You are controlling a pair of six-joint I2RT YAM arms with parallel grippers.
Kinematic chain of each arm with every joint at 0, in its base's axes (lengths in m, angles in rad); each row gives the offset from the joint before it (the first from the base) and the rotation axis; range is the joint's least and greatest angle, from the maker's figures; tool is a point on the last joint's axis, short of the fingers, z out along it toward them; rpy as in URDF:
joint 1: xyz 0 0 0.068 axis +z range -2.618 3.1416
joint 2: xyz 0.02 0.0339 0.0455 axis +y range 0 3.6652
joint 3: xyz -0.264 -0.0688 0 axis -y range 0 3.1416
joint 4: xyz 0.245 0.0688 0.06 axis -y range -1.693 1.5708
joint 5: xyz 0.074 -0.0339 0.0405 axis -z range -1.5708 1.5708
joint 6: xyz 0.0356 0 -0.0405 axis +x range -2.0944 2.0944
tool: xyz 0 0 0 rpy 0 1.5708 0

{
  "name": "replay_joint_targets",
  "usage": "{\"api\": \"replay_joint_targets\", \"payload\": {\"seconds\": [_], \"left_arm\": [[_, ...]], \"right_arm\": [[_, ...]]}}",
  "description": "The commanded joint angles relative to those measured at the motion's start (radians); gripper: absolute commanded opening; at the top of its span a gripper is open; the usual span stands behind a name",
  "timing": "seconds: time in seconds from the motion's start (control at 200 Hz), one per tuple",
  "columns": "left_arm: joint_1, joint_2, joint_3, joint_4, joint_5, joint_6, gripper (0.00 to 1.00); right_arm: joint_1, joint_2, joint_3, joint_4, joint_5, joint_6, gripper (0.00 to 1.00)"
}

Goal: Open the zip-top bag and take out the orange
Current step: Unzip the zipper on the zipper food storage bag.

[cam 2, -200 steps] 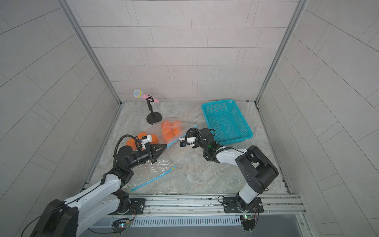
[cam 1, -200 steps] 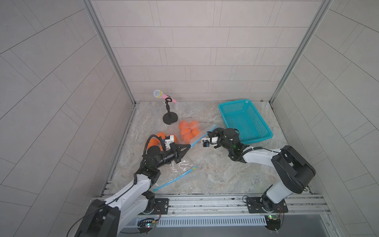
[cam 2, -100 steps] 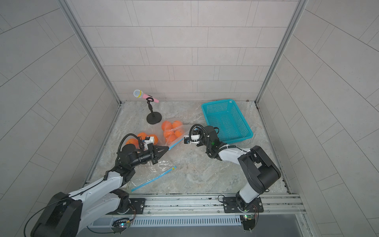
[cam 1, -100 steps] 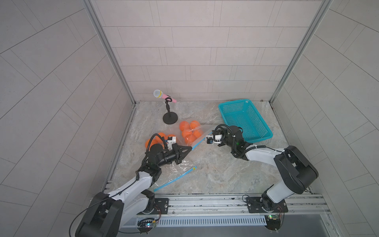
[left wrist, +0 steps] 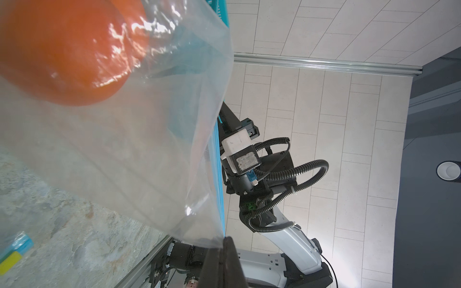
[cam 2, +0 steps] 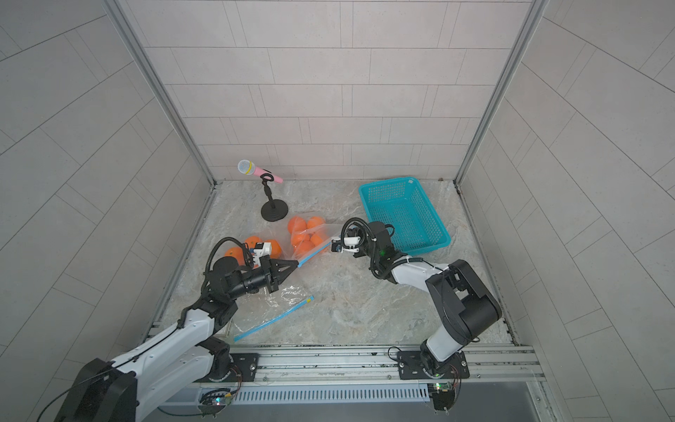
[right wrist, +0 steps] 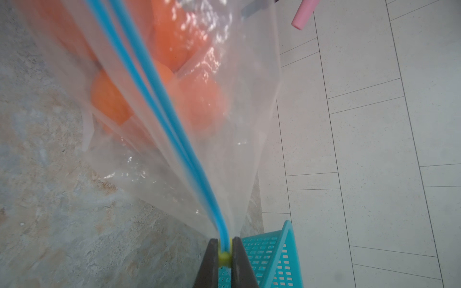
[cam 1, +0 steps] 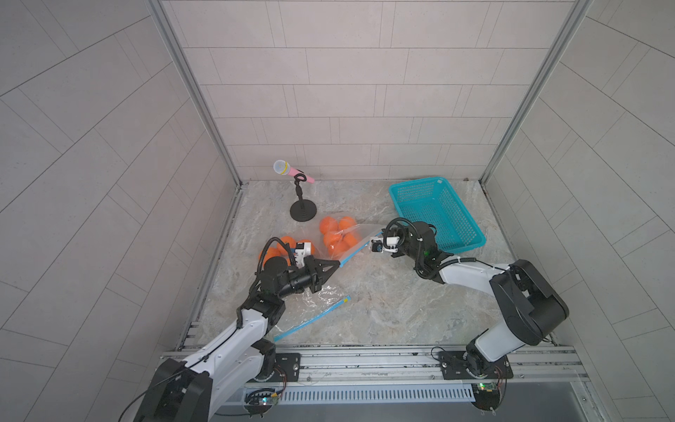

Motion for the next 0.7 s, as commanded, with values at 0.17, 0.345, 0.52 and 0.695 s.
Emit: {"api": "replay_joint_targets", "payload": {"seconds": [0.17, 0.345, 0.52, 0.695], "left_arm": [[0.006, -0.019, 0.03, 0.006, 0.042, 0.033, 0.0], [0.007, -0.02, 0.029, -0.015, 0.031, 0.049, 0.0], [0.007, -0.03, 0.03, -0.029, 0.029, 0.058, 0.0], [0.007, -0.041, 0.03, -0.055, 0.01, 0.075, 0.0]], "right_arm": [[-0.047, -0.031, 0.013, -0.03, 0.069, -0.012, 0.0], [-0.054, -0.018, 0.005, 0.011, 0.094, -0.006, 0.0], [-0.061, -0.005, 0.013, 0.015, 0.107, -0.009, 0.0], [-0.065, -0.007, 0.02, 0.024, 0.097, -0.003, 0.0]]}}
